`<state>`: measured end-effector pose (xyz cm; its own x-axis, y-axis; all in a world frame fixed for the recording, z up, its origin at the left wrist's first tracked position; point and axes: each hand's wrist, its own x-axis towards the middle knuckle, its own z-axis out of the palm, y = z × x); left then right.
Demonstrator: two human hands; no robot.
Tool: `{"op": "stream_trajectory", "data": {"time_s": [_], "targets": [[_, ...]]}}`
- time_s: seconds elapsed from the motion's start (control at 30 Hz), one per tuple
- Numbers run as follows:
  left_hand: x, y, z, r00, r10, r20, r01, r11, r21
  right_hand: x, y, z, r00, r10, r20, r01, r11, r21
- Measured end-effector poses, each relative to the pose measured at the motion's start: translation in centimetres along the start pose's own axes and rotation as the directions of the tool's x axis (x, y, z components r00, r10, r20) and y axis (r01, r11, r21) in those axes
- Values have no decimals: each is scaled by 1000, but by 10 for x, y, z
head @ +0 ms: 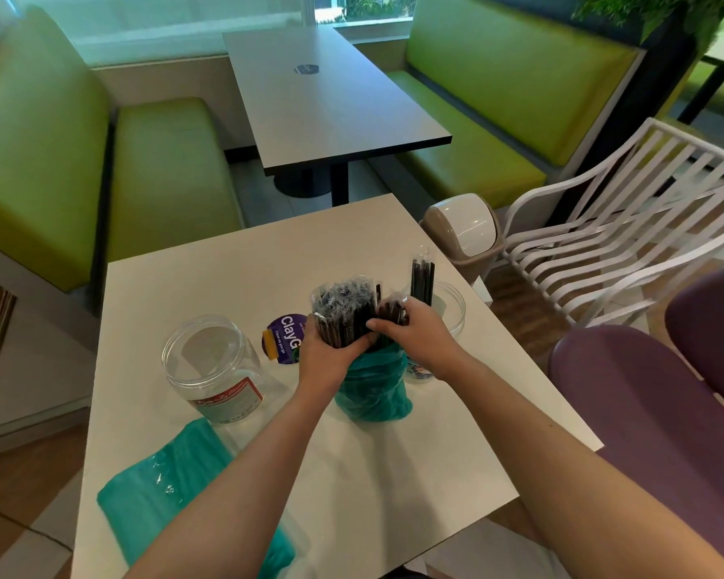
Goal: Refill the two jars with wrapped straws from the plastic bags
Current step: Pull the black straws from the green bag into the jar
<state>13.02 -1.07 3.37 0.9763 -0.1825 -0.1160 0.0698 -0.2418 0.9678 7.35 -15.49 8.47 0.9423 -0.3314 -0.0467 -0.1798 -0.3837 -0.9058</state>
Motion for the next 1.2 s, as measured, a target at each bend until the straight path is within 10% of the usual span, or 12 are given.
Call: {"op": "stream_trajectory", "data": {"time_s": [1.2], "targets": [[4, 5, -1, 999, -24, -32, 26, 997, 69, 9, -66, -41, 967, -108, -233, 118, 993, 30]]}}
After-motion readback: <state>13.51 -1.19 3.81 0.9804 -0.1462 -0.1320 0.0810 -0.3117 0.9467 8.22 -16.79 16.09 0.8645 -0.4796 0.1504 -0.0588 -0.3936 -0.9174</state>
